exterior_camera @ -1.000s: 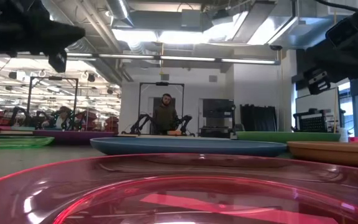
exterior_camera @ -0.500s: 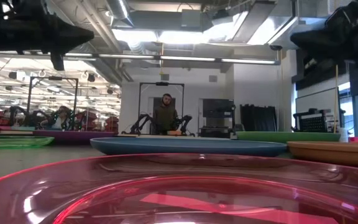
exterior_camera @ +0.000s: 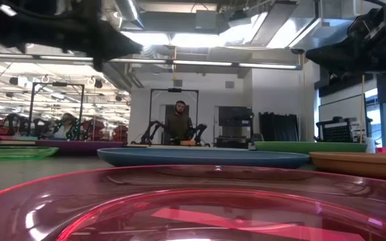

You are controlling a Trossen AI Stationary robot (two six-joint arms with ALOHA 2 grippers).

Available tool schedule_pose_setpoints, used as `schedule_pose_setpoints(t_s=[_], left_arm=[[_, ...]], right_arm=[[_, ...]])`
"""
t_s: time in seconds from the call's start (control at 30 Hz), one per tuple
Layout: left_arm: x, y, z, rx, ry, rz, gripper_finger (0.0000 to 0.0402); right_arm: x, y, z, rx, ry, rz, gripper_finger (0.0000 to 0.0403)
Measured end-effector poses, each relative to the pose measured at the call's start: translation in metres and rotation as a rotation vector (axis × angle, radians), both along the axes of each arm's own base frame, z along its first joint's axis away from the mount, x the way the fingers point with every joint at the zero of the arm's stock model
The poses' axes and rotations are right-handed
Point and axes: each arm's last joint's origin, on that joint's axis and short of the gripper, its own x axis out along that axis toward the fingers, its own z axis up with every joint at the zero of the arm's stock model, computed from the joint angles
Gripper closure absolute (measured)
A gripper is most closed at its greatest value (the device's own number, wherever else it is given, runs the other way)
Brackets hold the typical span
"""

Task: Stack plastic plates
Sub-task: Stack the white plate on top of the blue plate

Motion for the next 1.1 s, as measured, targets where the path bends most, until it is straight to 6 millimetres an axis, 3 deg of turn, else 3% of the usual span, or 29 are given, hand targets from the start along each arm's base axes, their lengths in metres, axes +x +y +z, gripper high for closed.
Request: schedule_pose_setpoints(t_s=[0.33,0.47,0.6,0.8,1.0,1.1], left_arm=[[0.074,-0.001,-0.004,-0.025,0.126,-0.035,0.0395],[0.097,-0.001,-0.001,-0.029,0.127,-0.034,0.0395],[0.118,0.001,0.007,-0.025,0.111,-0.031,0.0395],[0.139,0.002,0.0,0.029,0.212,-0.033,0.0392],[0.149,0.018,-0.005,0.014,0.45,-0.039,0.0327],[0.146,0.029,-0.006,0.039,0.648,-0.061,0.0285]], right_arm=[[-0.004,-0.003,0.016,-0.162,-0.145,-0.163,0.0398],[-0.005,-0.004,0.019,-0.137,-0.185,-0.175,0.0398],[-0.003,-0.004,0.015,-0.113,-0.138,-0.163,0.0398],[-0.003,-0.002,0.015,-0.067,-0.147,-0.106,0.0398],[-0.002,-0.001,0.012,-0.037,-0.123,-0.057,0.0398],[-0.001,-0.001,0.009,-0.024,-0.093,-0.042,0.0398]])
